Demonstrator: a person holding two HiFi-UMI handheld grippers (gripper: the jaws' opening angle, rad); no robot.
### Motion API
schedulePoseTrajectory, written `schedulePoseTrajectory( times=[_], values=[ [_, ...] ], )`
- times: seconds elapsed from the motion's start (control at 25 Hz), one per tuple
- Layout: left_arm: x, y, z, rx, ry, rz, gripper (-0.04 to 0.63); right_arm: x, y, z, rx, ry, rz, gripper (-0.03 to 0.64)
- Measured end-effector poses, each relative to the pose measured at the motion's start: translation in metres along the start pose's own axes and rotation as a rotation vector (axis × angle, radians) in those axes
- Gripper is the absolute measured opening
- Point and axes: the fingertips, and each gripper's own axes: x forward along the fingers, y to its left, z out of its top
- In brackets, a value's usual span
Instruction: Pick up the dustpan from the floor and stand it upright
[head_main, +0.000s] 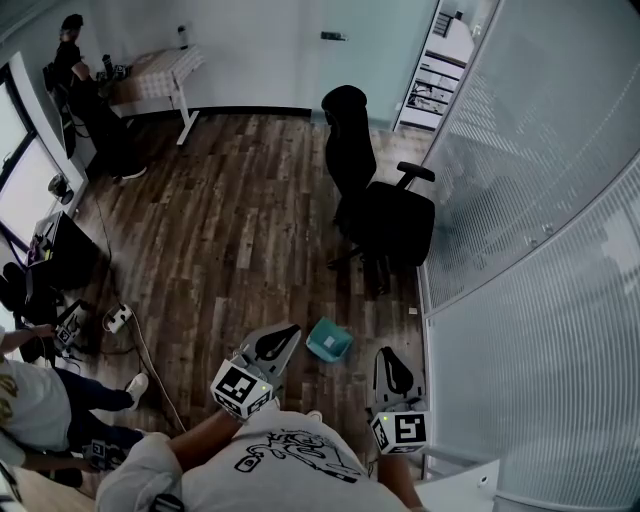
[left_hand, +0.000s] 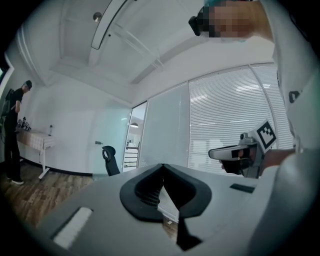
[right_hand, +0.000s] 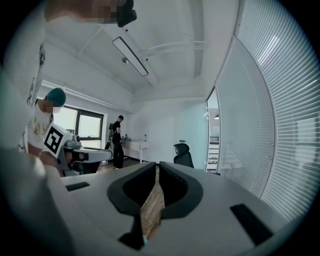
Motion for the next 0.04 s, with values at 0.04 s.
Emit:
schedulePoseTrajectory(
  times=[0.04],
  values=[
    [-0.0004, -0.0008, -0.0010, -0.001, 0.001, 0.000, 0.002, -0.0005, 0.0002, -0.0004, 0.000, -0.001, 0.000, 0.020]
  ],
)
